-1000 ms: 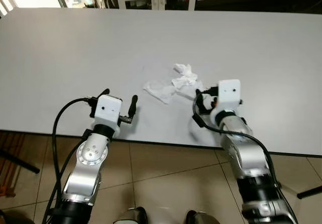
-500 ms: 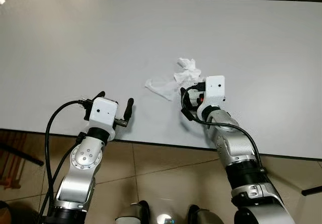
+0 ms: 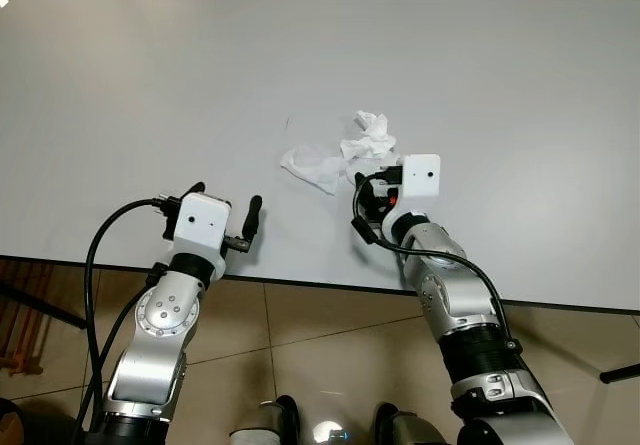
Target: Picking trash to rubbish bin
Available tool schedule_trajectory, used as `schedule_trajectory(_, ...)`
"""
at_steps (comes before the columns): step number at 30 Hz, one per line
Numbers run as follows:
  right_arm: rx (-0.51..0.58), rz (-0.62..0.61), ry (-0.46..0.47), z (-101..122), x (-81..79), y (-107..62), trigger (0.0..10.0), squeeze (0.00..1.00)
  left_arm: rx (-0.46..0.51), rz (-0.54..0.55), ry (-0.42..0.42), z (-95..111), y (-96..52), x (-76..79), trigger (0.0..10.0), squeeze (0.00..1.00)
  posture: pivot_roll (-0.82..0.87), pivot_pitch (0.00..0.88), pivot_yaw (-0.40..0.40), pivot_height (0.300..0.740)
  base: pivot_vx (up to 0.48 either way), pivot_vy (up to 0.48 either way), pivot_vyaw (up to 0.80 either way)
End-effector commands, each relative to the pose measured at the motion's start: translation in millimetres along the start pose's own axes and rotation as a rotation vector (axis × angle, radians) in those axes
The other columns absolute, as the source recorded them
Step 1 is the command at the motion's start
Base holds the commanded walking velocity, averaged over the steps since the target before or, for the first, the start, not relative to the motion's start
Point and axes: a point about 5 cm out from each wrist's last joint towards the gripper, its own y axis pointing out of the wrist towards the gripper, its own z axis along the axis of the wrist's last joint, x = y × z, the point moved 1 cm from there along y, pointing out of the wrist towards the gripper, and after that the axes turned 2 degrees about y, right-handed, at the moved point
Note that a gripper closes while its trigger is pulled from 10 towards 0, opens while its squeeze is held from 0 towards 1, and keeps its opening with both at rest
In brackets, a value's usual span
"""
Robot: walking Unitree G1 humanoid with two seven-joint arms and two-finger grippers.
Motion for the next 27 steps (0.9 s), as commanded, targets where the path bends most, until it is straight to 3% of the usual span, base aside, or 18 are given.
schedule_trajectory(1,-0.053,-0.029,0.007,-15.4,4.2,-4.0,0.0,0.00,-0.009,-0.010,0.009,-0.1,-1.0,0.8,10.0,0.00,0.10,0.236,0.078,0.740,0.000,0.000,0.00)
schedule_trajectory(7,0.052,-0.112,-0.099,-3.9,5.3,-12.6,0.0,0.00,-0.007,-0.007,0.012,0.3,-0.9,0.9,10.0,0.00,0.10,0.233,0.076,0.740,0.000,0.000,0.00)
schedule_trajectory(15,0.115,-0.192,-0.127,2.0,9.7,-30.4,0.0,0.00,-0.006,0.001,0.016,0.2,-0.8,0.0,10.0,0.00,0.10,0.233,0.076,0.740,0.000,0.000,0.00)
schedule_trajectory(27,0.140,-0.292,-0.155,2.7,30.4,-60.8,0.0,0.00,-0.003,-0.004,0.016,0.3,0.9,1.6,10.0,0.00,0.08,0.231,0.078,0.740,0.000,0.000,0.00)
